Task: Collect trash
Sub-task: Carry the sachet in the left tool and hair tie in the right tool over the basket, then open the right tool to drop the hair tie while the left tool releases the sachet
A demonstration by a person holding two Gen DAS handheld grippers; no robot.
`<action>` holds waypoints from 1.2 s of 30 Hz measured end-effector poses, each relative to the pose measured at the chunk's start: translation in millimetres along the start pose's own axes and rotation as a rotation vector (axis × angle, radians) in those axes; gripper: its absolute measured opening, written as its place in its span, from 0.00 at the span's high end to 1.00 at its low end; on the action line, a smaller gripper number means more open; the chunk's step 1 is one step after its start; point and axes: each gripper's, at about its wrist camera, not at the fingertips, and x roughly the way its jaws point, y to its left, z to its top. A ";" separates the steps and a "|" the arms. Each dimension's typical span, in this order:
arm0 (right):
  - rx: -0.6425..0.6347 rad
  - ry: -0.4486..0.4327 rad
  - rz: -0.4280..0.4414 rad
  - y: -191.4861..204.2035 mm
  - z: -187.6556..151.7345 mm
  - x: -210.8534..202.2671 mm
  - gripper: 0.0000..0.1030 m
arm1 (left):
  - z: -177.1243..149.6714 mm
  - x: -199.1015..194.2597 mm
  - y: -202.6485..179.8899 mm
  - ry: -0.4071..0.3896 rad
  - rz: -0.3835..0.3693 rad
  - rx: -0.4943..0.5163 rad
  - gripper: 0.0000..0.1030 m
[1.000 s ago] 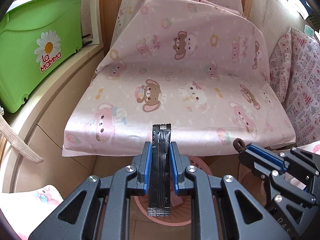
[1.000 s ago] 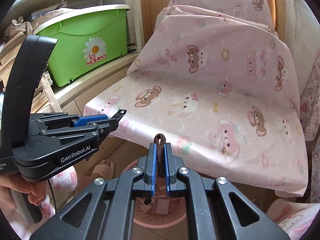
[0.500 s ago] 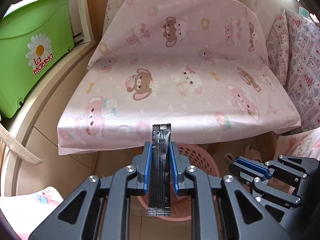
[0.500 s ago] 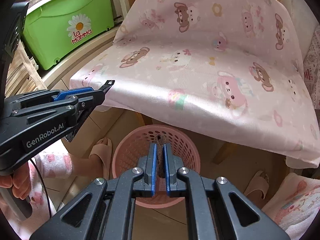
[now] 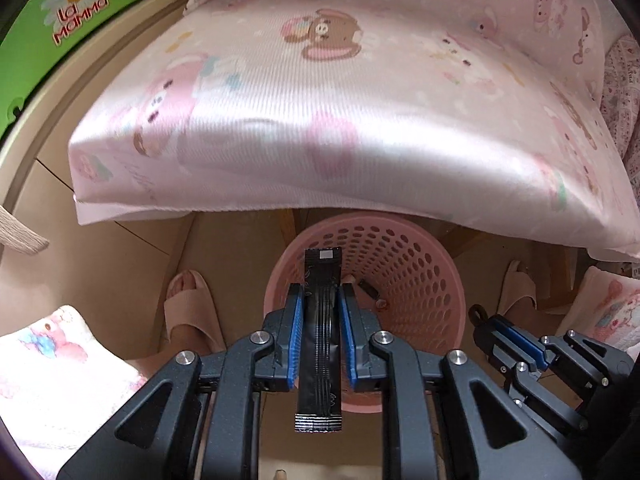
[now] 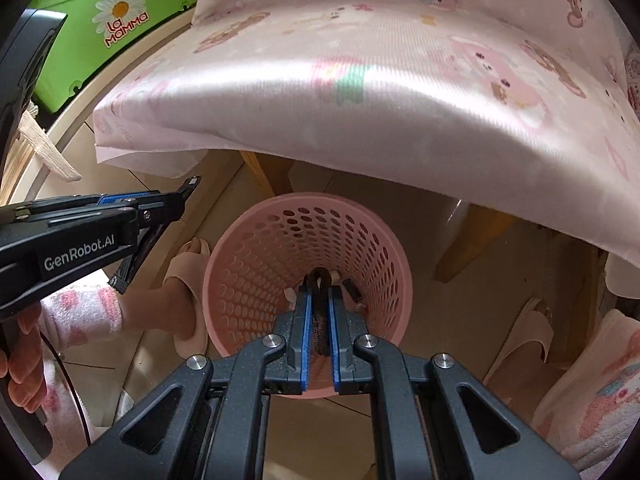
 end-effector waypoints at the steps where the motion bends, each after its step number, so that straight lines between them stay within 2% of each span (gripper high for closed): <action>1: 0.003 0.009 -0.010 -1.3 0.1 5.9 0.92 | 0.0 7.3 0.5 0.019 0.011 -0.005 0.84; 4: 0.014 0.045 -0.024 -5.4 -1.4 24.7 0.92 | 3.4 28.9 2.8 0.047 0.082 -0.013 0.84; 9: 0.033 0.115 -0.022 -12.9 -6.8 56.9 0.92 | 2.8 65.7 12.6 0.143 0.025 -0.056 0.84; 13: 0.061 0.131 -0.008 -16.7 -10.1 77.1 0.92 | -2.0 77.6 10.6 0.140 -0.020 -0.064 0.84; 14: 0.073 0.138 -0.006 -18.0 -10.4 83.9 0.92 | -2.2 78.8 9.4 0.158 -0.017 -0.047 0.84; 17: 0.104 0.144 -0.008 -25.2 -11.8 97.5 0.92 | -3.3 70.7 4.0 0.143 0.000 -0.021 0.83; 19: 0.118 0.150 -0.011 -27.5 -12.7 104.4 0.92 | -5.9 73.2 2.8 0.169 0.018 0.001 0.83; 21: 0.116 0.158 -0.015 -28.7 -14.9 109.4 0.92 | -9.0 79.2 6.3 0.183 0.058 -0.002 0.84; 24: 0.105 0.165 -0.028 -27.0 -18.9 115.0 0.92 | -16.7 93.7 14.0 0.226 0.055 -0.039 0.84; 30: 0.108 0.159 -0.021 -23.2 -22.6 124.2 0.92 | -23.9 113.0 9.7 0.204 0.075 0.026 0.83; 36: 0.112 0.124 -0.023 -23.7 -23.2 124.3 0.92 | -33.3 128.3 6.5 0.188 0.037 0.053 0.82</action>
